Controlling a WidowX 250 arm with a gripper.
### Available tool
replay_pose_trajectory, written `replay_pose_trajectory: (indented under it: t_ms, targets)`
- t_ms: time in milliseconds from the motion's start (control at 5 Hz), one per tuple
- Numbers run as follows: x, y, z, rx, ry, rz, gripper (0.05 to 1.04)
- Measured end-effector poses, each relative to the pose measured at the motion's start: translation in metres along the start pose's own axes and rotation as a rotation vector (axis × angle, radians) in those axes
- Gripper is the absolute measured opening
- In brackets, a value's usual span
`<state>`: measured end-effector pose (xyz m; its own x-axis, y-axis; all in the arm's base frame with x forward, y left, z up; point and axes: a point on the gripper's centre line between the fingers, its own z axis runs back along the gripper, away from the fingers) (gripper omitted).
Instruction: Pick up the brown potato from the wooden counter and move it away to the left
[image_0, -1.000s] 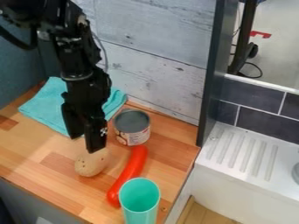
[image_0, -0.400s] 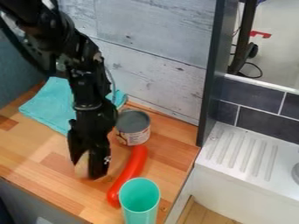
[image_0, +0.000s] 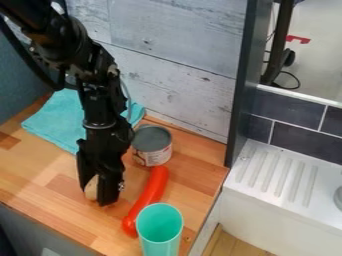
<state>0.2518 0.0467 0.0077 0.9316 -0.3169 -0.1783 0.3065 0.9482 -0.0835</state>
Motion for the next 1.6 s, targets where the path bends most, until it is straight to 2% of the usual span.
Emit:
replay_pose_trajectory:
  t_ms: [200, 400, 600, 800, 1000, 1200, 1600]
  targets:
    - [-0.001, -0.002, 0.003, -0.006, -0.017, 0.005, 0.622]
    - [-0.010, -0.008, 0.027, 0.013, -0.064, 0.007, 0.607]
    - [-0.034, -0.007, 0.061, 0.080, -0.099, 0.078, 0.607]
    - [-0.065, 0.008, 0.067, 0.133, -0.008, 0.214, 0.607]
    - [-0.101, 0.047, 0.050, 0.124, 0.035, 0.331, 0.607]
    - [-0.125, 0.077, 0.041, 0.173, 0.060, 0.390, 0.607]
    - [-0.128, 0.123, 0.020, 0.273, 0.077, 0.453, 0.607]
